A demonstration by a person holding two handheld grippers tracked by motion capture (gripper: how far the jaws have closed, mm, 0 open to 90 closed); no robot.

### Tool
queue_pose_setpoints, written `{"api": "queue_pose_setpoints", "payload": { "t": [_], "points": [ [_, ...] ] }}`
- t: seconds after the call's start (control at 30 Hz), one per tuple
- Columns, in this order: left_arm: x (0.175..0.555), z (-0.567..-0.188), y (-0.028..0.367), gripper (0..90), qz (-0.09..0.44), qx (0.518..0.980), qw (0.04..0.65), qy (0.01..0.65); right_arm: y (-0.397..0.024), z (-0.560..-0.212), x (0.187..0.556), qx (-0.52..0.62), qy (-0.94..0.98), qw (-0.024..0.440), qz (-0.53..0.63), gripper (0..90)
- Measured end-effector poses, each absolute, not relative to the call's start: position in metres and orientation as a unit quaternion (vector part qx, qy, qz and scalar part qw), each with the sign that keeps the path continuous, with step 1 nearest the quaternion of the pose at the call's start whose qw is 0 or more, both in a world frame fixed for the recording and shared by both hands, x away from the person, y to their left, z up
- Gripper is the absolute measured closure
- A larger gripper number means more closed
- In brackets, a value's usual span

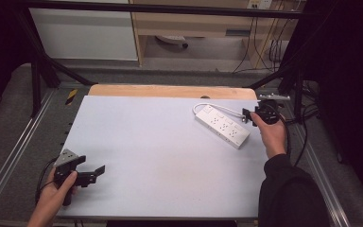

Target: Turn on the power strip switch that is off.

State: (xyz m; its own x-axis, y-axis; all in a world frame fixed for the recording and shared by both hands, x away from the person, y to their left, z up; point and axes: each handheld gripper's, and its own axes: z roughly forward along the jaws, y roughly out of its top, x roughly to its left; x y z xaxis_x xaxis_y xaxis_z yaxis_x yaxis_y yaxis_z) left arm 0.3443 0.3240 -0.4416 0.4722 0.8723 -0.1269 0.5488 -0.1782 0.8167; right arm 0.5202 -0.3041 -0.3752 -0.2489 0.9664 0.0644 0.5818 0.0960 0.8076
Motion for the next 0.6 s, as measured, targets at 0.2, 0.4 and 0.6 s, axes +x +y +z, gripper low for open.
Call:
{"api": "queue_pose_setpoints", "payload": {
  "t": [0.2, 0.4, 0.6],
  "points": [
    [0.345, -0.442, 0.324, 6.4, 0.188, 0.745, 0.425, 0.478, -0.305, -0.38, 0.523, 0.558, 0.695, 0.257, 0.374, 55.7],
    [0.345, -0.443, 0.324, 6.4, 0.187, 0.747, 0.423, 0.478, -0.304, -0.385, 0.525, 0.563, 0.69, 0.256, 0.376, 66.1],
    [0.345, -0.443, 0.323, 6.4, 0.187, 0.747, 0.422, 0.479, -0.301, -0.391, 0.529, 0.563, 0.693, 0.257, 0.37, 70.0]
  ]
}}
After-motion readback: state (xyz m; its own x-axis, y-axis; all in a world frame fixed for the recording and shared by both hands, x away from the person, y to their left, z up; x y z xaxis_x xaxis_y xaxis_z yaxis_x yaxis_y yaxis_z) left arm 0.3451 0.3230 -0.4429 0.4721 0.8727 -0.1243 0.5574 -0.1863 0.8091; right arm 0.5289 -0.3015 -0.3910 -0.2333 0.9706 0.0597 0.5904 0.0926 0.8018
